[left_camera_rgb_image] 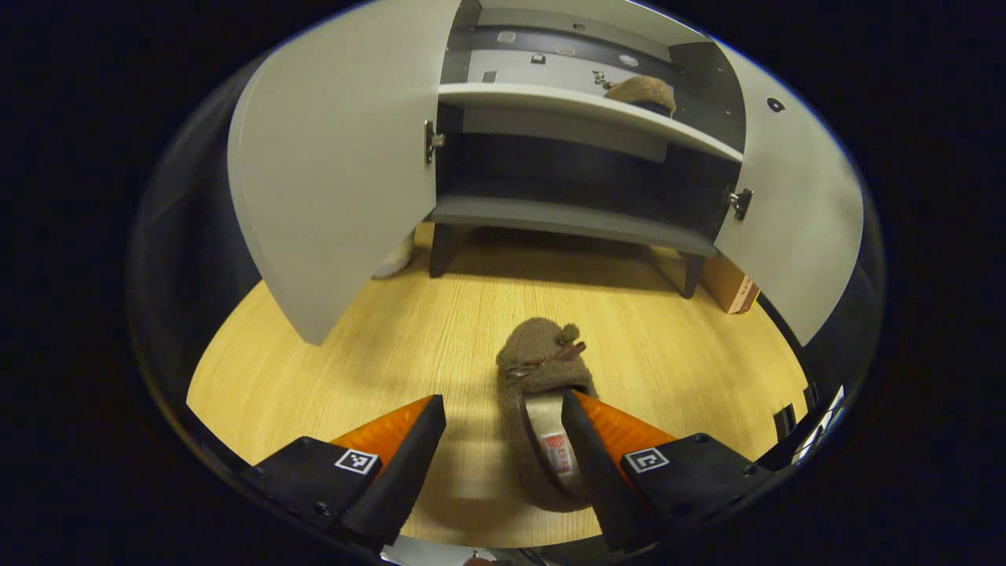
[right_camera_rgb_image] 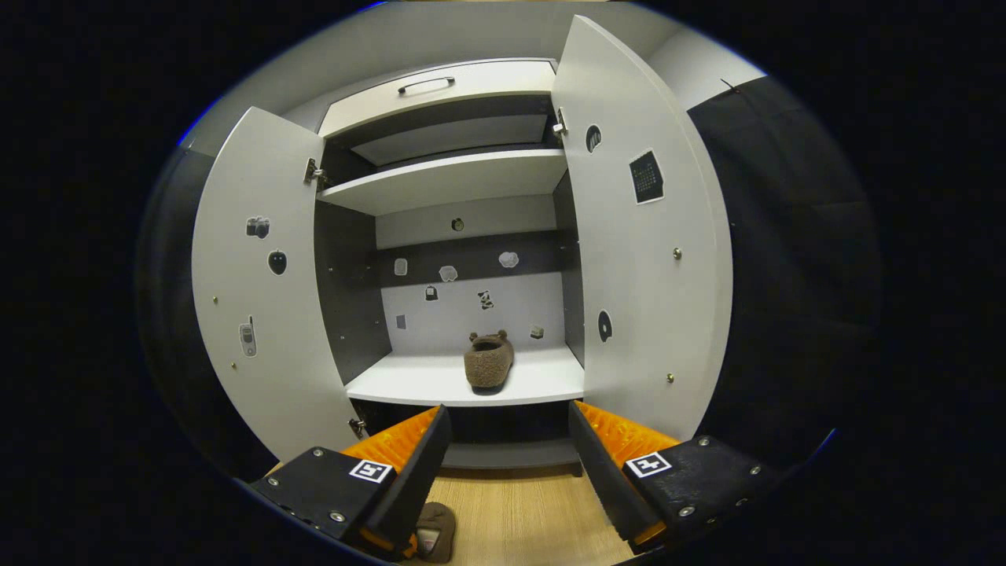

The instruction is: Grab one shoe with the right hand and put it into the shoe cabinet, grab the other shoe with the left hand and put it into the shoe cabinet; then close the right door with the right hand and the left door with the left hand.

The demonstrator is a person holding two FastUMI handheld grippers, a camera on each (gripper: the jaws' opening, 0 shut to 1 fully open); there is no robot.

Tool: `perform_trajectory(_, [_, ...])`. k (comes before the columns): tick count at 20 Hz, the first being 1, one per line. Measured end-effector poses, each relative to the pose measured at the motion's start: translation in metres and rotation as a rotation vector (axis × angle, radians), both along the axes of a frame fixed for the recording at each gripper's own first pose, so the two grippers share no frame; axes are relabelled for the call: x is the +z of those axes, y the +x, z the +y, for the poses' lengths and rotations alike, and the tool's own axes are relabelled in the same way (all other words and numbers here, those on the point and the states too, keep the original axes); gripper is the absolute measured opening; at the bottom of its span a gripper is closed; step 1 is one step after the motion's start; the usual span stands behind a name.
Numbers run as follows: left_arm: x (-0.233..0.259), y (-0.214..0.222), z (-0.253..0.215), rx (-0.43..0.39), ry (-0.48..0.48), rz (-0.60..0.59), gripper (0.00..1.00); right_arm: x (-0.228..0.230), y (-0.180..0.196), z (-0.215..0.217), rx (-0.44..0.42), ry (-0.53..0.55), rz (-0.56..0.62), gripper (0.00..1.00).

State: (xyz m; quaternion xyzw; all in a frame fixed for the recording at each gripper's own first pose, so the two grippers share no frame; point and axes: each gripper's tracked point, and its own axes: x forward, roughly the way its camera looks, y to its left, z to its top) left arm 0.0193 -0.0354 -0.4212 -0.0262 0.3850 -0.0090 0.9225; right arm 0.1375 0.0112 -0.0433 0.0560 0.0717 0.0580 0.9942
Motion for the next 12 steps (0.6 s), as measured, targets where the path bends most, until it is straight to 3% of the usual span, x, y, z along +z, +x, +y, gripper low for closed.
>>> perform_trajectory(7, [-0.036, -0.004, -0.004, 0.001, -0.012, 0.118, 0.98, -0.001, -0.007, -0.013, 0.000, 0.020, 0.005, 0.92])
perform_trajectory(9, [-0.043, -0.006, -0.013, -0.030, -0.042, 0.155, 0.73, 0.001, -0.007, -0.012, 0.006, 0.022, -0.002, 0.92])
perform_trajectory(10, [-0.042, -0.004, -0.018, -0.041, -0.052, 0.149, 0.51, 0.002, -0.008, -0.012, 0.007, 0.020, -0.004, 0.92])
perform_trajectory(12, [-0.043, -0.006, -0.019, -0.080, -0.017, 0.173, 0.31, 0.003, -0.009, -0.011, 0.010, 0.018, -0.007, 0.92])
